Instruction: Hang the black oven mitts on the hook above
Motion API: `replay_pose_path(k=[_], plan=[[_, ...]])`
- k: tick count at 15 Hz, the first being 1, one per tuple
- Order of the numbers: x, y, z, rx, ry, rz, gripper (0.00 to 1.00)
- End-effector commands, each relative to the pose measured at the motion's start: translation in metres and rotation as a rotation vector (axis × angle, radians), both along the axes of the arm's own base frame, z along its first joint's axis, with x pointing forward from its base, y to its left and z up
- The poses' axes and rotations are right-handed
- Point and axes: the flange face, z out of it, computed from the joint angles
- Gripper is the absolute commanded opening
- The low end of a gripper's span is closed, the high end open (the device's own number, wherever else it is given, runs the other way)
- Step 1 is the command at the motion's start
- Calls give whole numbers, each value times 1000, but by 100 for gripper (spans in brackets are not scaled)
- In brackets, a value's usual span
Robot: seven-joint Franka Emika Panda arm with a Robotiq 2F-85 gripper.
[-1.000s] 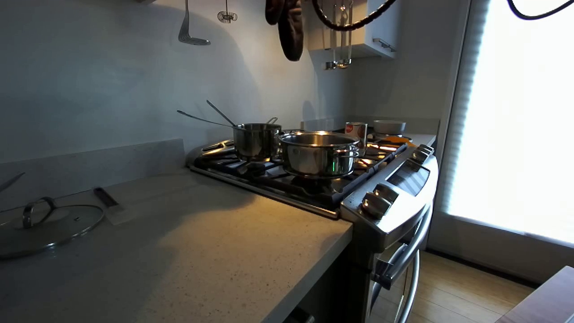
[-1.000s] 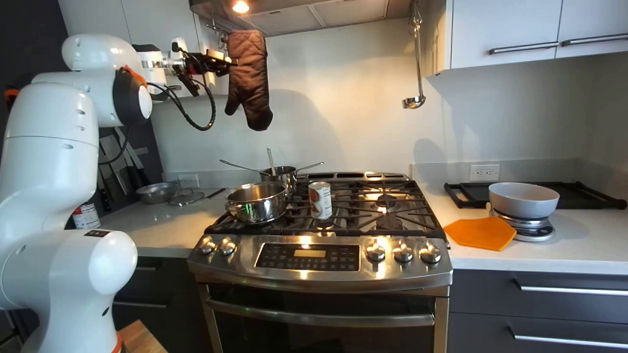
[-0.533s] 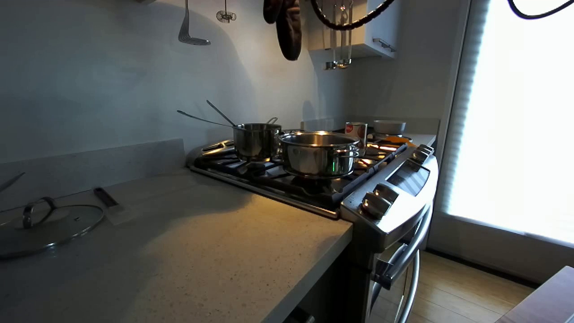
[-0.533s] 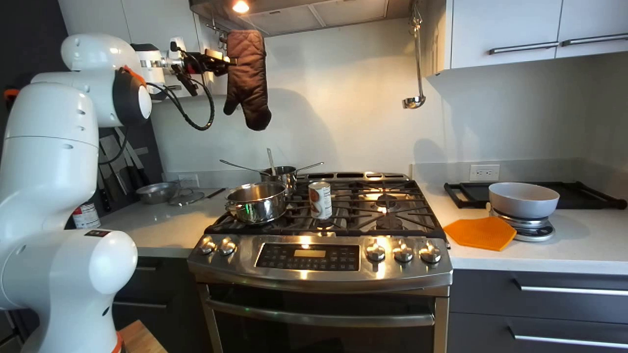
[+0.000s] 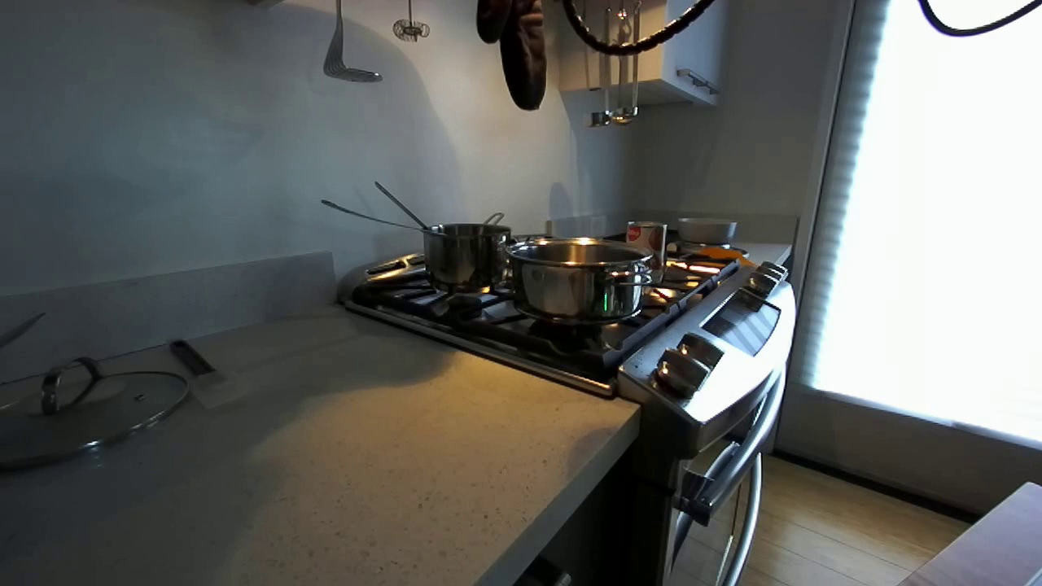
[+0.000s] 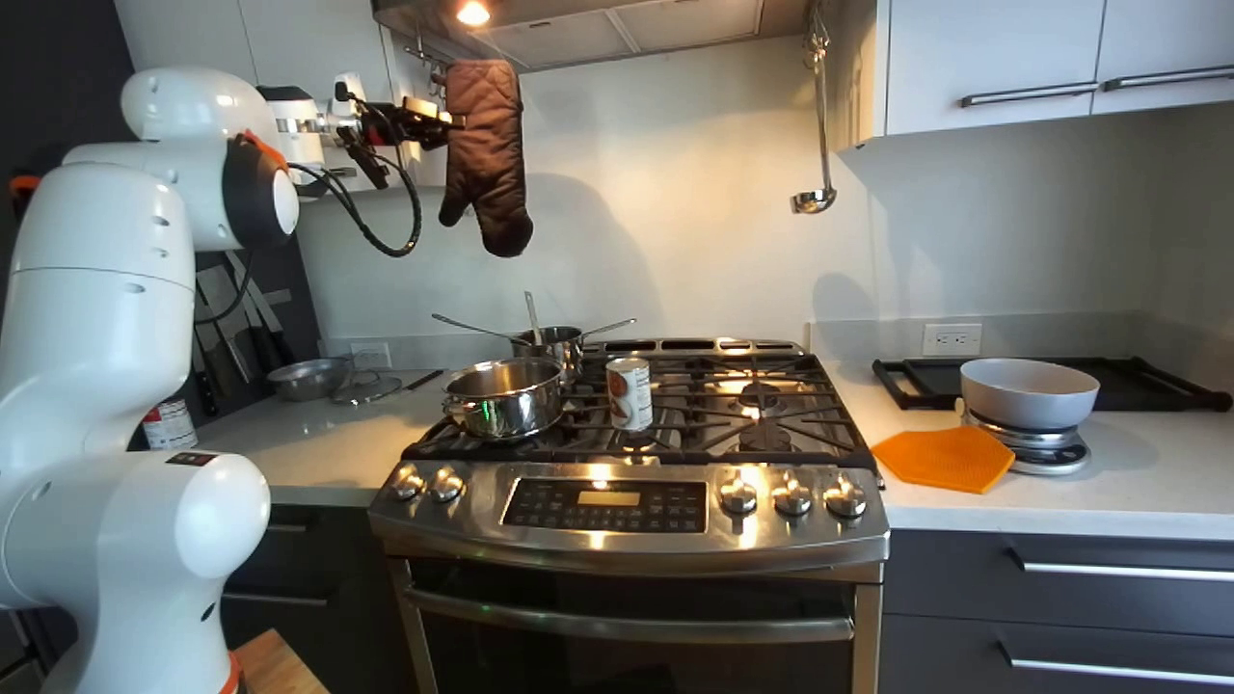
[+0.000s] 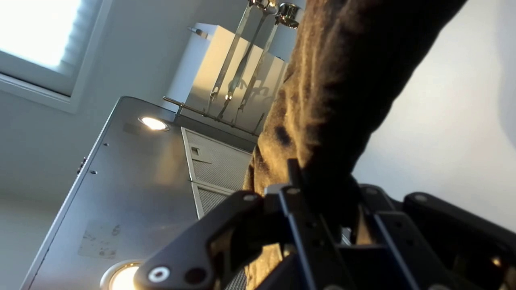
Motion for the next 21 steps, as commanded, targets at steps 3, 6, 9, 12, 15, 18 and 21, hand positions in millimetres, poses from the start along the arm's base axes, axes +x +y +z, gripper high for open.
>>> replay_pose_path(k=[3,6,9,12,15,18,21], plan=[[3,4,7,-8,13,19,5],[4,6,8,-11,14,33,5],[5,9,9,-17,17,49,5],[6,10,9,-20,21,54,5],[8,10,5,-25,31,51,5],[10,11,1,-31,41,49,5],[10,13,-4,-39,46,51,5]])
